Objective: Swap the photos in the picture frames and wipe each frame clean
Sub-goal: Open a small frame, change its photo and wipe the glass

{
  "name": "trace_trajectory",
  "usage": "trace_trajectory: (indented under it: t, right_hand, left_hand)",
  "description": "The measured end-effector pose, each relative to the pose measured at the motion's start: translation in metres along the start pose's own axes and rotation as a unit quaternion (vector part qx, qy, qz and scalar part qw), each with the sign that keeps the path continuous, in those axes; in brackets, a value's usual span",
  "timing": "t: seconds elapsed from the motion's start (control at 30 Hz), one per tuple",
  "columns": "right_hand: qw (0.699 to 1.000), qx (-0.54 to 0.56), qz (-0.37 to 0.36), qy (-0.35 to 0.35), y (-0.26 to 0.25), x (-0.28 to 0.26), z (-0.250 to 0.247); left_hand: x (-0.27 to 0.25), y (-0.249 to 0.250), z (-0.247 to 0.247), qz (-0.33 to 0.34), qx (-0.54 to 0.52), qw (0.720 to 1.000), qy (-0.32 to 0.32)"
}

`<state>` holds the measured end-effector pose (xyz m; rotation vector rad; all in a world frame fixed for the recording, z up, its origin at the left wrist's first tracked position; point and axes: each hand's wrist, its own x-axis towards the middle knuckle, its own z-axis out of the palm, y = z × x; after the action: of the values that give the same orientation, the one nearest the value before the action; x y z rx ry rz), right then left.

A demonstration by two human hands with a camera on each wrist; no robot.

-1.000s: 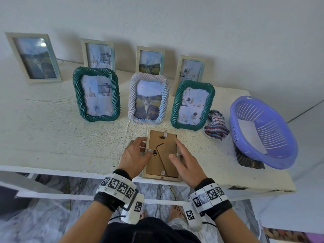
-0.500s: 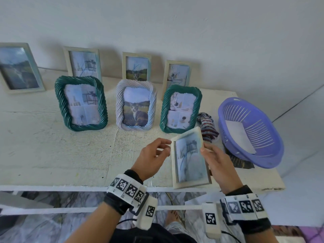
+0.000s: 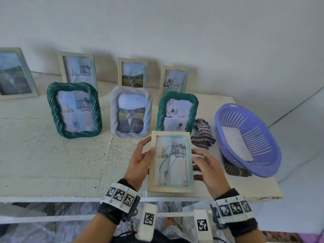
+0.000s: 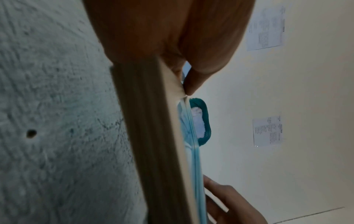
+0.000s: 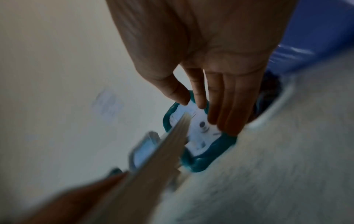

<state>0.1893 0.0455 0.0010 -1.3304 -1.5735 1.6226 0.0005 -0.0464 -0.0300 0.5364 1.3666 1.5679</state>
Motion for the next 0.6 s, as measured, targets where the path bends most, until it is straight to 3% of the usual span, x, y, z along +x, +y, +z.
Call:
trace_trajectory:
  t: [0.07,0.17,0.23,0.3,0.4,0.6]
  right_hand:
    - [0.976,-0.188,-0.101,0.041,0.0,0.022,-0.006]
    - [0.878,-0.409,-0.225,0.108,-0.009,0.061,-0.01]
    - [0.837,-0.492,-0.209,0.119,-0.015,0.09,-0.011]
    - [0.81,-0.557,-0.148,0.109,-0.017,0.114,-0.01]
    - [0.793,-0.597,-0.081,0.086,-0.014,0.134,-0.008]
    - [0.798,-0.592,-0.075,0.092,-0.014,0.134,-0.01]
  left_hand:
    - [0.002,0.001,-0.007,0.026,0.016,0.999,0.012]
    - [0.003,0.0,-0.016,0.046,0.024,0.998,0.035]
    - [0.003,0.0,-0.02,0.05,0.02,0.997,0.052]
    - [0.002,0.001,-0.023,0.052,0.022,0.996,0.062]
    - [0.002,0.001,-0.028,0.055,0.027,0.996,0.065]
    - [0.004,0.001,-0.032,0.065,0.024,0.996,0.05]
